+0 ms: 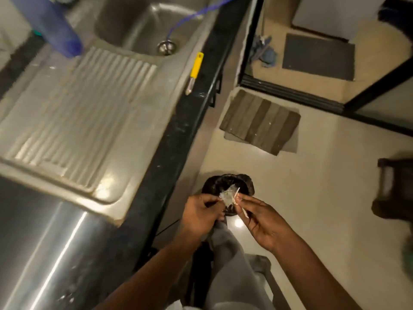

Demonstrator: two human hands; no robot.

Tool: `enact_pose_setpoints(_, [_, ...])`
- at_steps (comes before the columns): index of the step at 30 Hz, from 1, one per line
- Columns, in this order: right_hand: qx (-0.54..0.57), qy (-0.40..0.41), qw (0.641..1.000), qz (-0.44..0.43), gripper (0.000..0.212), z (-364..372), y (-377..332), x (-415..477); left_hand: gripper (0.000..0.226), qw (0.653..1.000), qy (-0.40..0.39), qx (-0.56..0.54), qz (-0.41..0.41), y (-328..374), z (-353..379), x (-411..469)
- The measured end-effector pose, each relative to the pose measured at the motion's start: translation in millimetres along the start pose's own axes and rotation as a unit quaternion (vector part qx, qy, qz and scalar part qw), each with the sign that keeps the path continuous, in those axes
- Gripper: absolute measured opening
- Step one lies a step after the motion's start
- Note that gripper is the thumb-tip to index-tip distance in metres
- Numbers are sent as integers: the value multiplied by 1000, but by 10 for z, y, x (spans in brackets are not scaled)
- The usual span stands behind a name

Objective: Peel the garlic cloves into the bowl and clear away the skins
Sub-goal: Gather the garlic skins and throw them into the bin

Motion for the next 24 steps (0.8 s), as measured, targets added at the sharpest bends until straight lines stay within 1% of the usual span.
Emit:
enact_pose_setpoints(2, [-1, 18, 1000, 5, 21, -172, -5, 290, 29, 998, 13, -19, -51, -213, 190, 305])
enact_pose_setpoints(5, [2, 40, 999, 23, 17, -391, 5, 799, 12, 993, 27, -23, -116, -501, 522, 841])
enact_pose_setpoints(6, [3, 46, 999, 26, 16, -446, 13, 963, 10, 990, 34, -24, -136, -589, 602, 985])
enact_pose_setpoints(9, [0, 53, 998, 41, 12, -581, 54, 1500, 19, 981, 61, -54, -176, -901, 828, 1430])
enact_pose_setpoints(11, [3, 62, 996, 59, 15, -688, 130, 1894, 25, 974, 78, -70, -202, -1140, 975, 1722])
enact_pose_setpoints(13, [12, 95, 992, 83, 26, -837, 253, 2281, 26, 963, 96, -102, -232, -1396, 1132, 2019])
enact_pose_setpoints(15, [5, 139, 986, 96, 25, -1018, 382, 2635, 24, 957, 95, -104, -253, -1649, 1289, 2306])
enact_pose_setpoints(17, [-32, 178, 980, 88, 27, -1213, 491, 2932, 19, 953, 99, -94, -271, -1901, 1384, 2548])
enact_pose_setpoints(19, [-45, 206, 975, 66, 26, -1416, 614, 3220, 7, 947, 111, -86, -288, -2212, 1438, 2775])
enact_pose_setpoints(21, [-59, 219, 972, 55, 20, -1576, 720, 3455, 12, 944, 108, -75, -303, -2588, 1495, 2985])
enact_pose_setpoints(24, [-91, 230, 968, 41, 22, -1748, 827, 3749, 9, 942, 91, -73, -315, -2966, 1587, 3209])
Point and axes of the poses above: each hand's wrist, its own x-axis towards the middle knuckle, its own z-axis out of the palm, y = z × x, the point moved 5 cm from there along x, towards the middle knuckle, and after that the axes turned 1 degree about x, right-handed, at the moved point
